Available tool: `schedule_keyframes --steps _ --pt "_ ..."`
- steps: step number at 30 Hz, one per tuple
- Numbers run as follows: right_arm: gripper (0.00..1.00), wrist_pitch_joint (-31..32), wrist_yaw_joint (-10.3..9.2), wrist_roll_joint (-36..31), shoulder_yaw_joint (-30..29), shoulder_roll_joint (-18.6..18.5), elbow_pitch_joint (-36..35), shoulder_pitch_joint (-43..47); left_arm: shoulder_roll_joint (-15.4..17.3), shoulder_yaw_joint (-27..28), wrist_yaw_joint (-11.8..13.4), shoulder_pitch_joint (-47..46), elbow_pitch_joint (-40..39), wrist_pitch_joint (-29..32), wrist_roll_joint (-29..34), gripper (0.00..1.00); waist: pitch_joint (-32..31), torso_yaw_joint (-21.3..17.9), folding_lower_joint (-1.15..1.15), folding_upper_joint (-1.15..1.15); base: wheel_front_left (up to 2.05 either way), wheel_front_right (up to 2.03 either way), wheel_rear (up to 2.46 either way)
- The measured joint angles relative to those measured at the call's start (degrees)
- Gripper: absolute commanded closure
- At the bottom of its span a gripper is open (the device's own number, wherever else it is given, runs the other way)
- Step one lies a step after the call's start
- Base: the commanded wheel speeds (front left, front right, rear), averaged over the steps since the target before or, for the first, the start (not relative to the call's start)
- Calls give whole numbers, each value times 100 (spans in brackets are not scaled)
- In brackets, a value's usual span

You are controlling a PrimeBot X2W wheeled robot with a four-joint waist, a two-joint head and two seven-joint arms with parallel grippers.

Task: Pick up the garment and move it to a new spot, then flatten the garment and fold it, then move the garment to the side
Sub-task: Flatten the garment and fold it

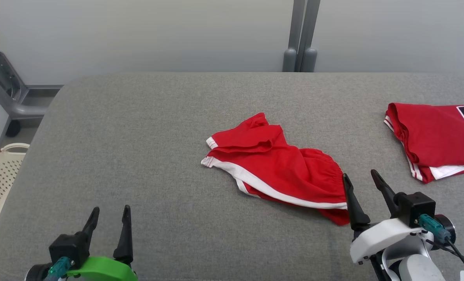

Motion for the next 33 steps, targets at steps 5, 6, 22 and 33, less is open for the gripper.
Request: schedule_keyframes --steps 5,6,22,33 --pt "0 578 0 -97 51 0 -187 -64 -11 -330 -270 -428 105 232 -2 0 85 23 0 0 0 0 0" --pt "0 815 0 -93 60 1 -209 -79 -31 -421 -331 -581 176 305 7 0 113 30 0 0 0 0 0" --pt "0 3417 0 -178 38 -1 -1372 -293 -266 -1637 -755 -3268 2121 1908 -99 0 938 -152 0 0 0 0 0" --pt "0 3913 0 -179 89 1 -1452 -226 -302 -2190 -781 -4141 3074 2139 -477 0 1484 -532 0 0 0 0 0"
